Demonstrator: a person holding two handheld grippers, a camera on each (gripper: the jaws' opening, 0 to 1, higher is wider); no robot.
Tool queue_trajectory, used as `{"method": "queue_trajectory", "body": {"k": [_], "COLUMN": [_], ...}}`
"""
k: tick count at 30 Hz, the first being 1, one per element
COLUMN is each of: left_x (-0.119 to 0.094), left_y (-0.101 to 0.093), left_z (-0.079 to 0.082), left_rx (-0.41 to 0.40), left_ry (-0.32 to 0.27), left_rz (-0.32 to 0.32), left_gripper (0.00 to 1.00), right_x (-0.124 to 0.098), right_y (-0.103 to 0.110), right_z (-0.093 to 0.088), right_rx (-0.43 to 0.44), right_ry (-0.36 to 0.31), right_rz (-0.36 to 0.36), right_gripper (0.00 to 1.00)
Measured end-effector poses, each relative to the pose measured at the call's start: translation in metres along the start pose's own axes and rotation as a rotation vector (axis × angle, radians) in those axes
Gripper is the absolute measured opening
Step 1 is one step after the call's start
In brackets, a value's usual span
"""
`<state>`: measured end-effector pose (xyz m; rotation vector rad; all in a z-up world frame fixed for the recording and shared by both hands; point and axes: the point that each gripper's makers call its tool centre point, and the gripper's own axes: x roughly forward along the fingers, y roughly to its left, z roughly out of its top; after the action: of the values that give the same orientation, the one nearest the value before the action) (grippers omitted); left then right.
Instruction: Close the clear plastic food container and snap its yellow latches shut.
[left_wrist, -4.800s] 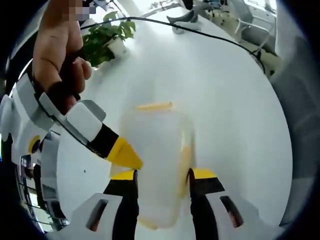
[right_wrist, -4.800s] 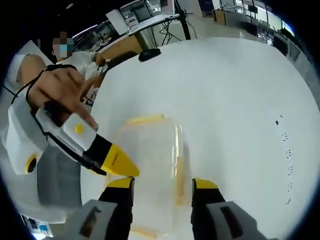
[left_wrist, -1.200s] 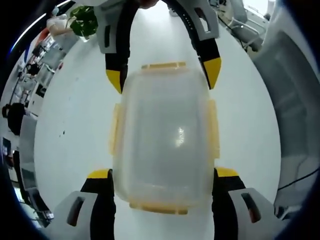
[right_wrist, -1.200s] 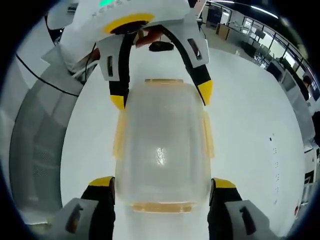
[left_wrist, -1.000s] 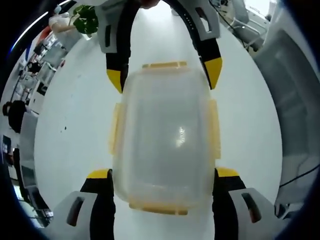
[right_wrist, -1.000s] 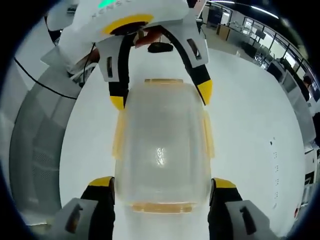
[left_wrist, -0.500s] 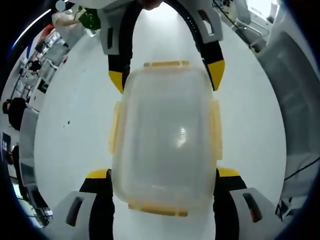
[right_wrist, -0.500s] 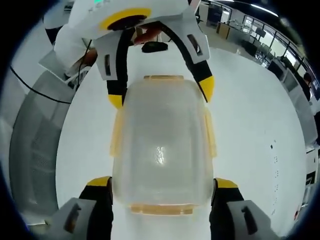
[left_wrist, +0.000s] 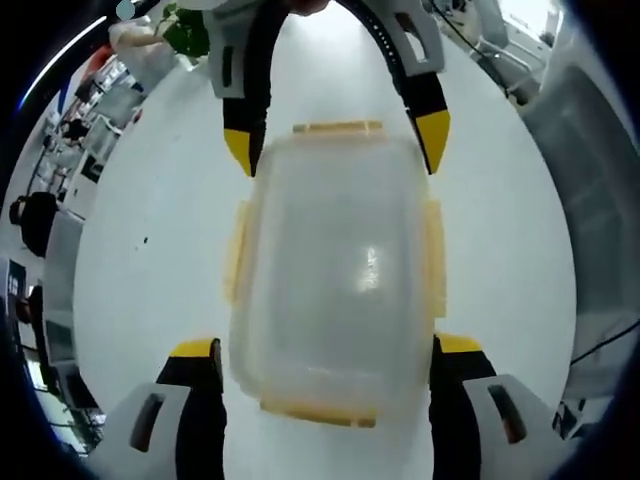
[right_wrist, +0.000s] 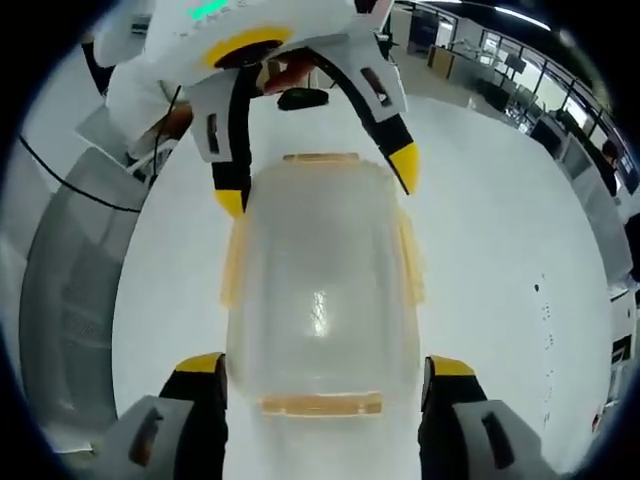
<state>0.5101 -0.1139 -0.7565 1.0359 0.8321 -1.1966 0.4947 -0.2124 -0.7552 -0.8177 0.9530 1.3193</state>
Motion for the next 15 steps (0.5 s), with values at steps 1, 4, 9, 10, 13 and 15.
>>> {"method": "queue_trajectory", "body": {"k": [1, 4, 9, 10, 13, 15], "left_x": [-0.002, -0.006, -0.010, -0.011, -0.015, -0.017], "left_y": [0.000, 0.000, -0.009, -0.009, -0.011, -0.012], "left_z": [-0.001, -0.004, -0.009, -0.010, -0.010, -0.011], "left_rx": [-0.011, -0.061, -0.080, -0.088, -0.117, -0.123], "left_ry": [-0.004, -0.020, -0.029, -0.032, -0.048, -0.049], "left_rz": [0.002, 0.010, 0.017, 0.021, 0.026, 0.029], "left_gripper": [0.83, 0.82, 0.82, 0.82, 0.82, 0.81], "right_x": [-0.002, -0.009, -0.012, -0.014, -0.016, -0.018], "right_y": [0.000, 0.000, 0.009, 0.012, 0.018, 0.022], "right_z": [-0.001, -0.004, -0.015, -0.017, -0.017, -0.017], "right_rx": [0.006, 0.040, 0.056, 0.057, 0.065, 0.062], "right_ry": [-0.007, -0.037, -0.034, -0.031, -0.048, -0.050], "right_rz": [-0.006, -0.034, -0.041, -0.041, -0.036, -0.039], "right_gripper": [0.78, 0.79, 0.79, 0.79, 0.79, 0.79]}}
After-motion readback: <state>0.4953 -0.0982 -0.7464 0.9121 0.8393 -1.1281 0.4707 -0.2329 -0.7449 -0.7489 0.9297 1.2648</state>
